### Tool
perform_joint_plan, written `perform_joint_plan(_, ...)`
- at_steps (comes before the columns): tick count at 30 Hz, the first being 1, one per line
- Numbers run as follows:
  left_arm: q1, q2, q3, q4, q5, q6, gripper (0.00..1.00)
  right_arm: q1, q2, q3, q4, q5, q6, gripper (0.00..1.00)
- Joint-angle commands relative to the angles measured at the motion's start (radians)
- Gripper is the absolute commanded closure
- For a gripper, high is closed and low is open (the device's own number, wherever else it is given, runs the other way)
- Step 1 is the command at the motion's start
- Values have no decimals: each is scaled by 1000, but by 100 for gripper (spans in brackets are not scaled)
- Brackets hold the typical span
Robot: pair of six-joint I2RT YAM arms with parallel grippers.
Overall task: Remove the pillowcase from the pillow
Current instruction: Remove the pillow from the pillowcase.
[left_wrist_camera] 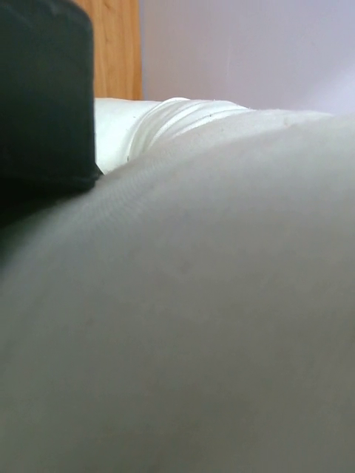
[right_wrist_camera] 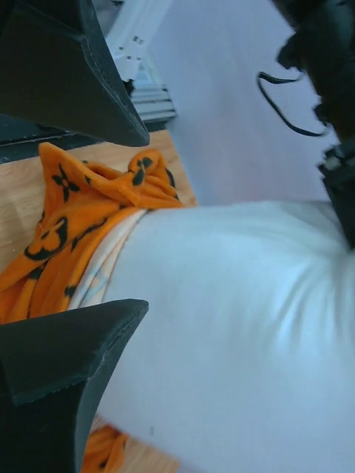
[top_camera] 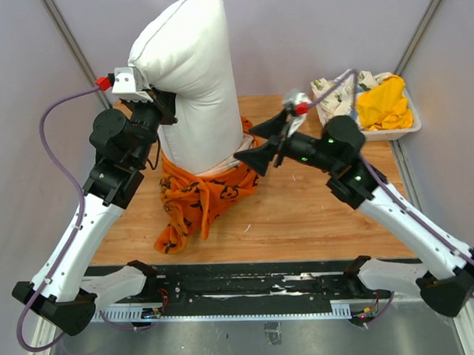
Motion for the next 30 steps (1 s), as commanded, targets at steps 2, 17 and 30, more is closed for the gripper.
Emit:
perform_joint_plan(2, 4, -11, 79, 181, 7, -43, 100, 221, 180, 87, -114, -46, -255, 18)
perform_joint_plan(17, 4, -38, 72, 167, 16, -40, 100, 322, 487, 70, -2, -92, -326, 32)
perform_joint_plan(30, 4, -29, 130, 139, -193, -29, 100, 378, 573, -123, -5, -65, -259, 99)
